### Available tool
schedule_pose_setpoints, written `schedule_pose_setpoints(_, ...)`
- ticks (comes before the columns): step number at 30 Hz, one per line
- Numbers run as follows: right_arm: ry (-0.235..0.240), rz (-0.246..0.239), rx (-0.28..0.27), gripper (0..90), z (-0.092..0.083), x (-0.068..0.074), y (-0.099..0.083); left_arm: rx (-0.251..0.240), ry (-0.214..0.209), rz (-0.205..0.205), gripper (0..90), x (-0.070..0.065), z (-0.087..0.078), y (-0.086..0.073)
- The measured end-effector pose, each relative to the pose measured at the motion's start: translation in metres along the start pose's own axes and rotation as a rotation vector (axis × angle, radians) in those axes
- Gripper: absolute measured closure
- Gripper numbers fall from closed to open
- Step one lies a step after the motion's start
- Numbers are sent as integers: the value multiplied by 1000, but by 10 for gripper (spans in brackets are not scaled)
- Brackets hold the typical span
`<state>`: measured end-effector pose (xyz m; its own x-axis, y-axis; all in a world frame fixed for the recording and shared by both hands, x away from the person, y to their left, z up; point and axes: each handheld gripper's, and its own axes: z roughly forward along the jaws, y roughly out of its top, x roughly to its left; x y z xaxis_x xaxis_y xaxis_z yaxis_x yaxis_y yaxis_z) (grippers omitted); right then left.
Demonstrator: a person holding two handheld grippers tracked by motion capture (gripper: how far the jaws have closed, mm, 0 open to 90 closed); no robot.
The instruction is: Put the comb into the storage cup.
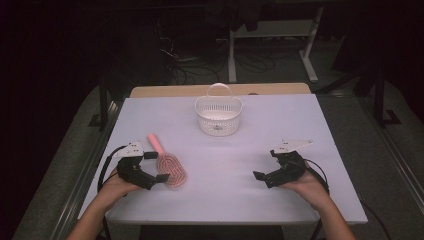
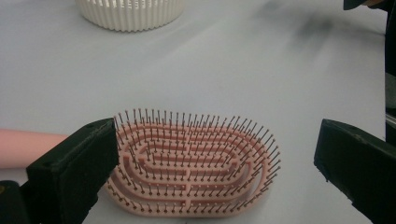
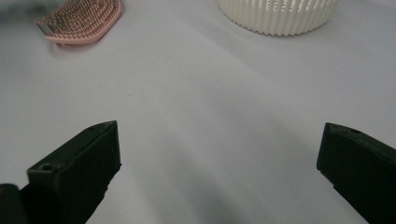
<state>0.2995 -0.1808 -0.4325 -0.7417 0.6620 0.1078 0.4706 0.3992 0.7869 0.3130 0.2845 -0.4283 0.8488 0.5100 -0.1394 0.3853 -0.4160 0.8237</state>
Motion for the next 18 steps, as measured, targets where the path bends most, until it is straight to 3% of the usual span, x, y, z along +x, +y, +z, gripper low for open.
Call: schedule_pose_setpoints(18,-4,13,-22,0,-1,0,0,-9,24,-9,0,4,-4,5)
